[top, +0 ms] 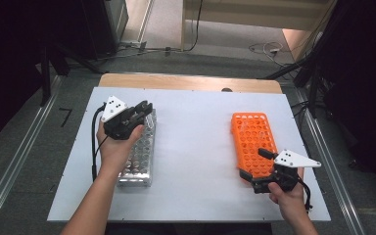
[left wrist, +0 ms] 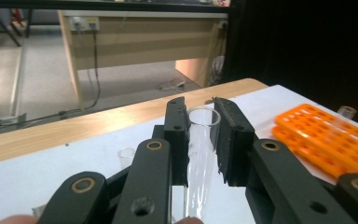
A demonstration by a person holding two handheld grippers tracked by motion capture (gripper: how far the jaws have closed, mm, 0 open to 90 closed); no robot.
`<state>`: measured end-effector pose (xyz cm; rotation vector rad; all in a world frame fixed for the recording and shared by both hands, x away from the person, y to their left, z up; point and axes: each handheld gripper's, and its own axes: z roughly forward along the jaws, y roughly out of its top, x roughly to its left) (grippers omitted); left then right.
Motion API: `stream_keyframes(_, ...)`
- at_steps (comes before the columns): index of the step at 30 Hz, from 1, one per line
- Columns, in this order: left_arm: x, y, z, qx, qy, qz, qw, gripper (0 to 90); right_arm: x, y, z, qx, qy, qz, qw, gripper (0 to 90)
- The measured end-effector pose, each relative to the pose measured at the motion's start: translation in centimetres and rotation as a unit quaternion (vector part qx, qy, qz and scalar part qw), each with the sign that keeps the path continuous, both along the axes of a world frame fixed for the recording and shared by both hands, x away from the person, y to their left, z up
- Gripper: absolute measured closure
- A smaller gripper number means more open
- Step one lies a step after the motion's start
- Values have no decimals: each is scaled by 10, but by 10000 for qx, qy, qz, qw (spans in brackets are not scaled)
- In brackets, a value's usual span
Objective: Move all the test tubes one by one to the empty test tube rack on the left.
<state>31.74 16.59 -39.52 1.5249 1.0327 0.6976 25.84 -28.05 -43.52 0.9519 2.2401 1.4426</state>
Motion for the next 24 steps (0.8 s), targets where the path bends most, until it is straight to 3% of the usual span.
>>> stream_keyframes(6,12,0,-9,91,33,166,9998,757,1,0,0,4,10,3,10000,0)
stream_keyframes(16,16,1,-19,220,123,342,9991,757,1,-3,0,31,-5,-16,10000,0)
stream_keyframes(24,18,-2,-25,333,262,299,9987,757,0,-3,1,21,-10,-15,10000,0)
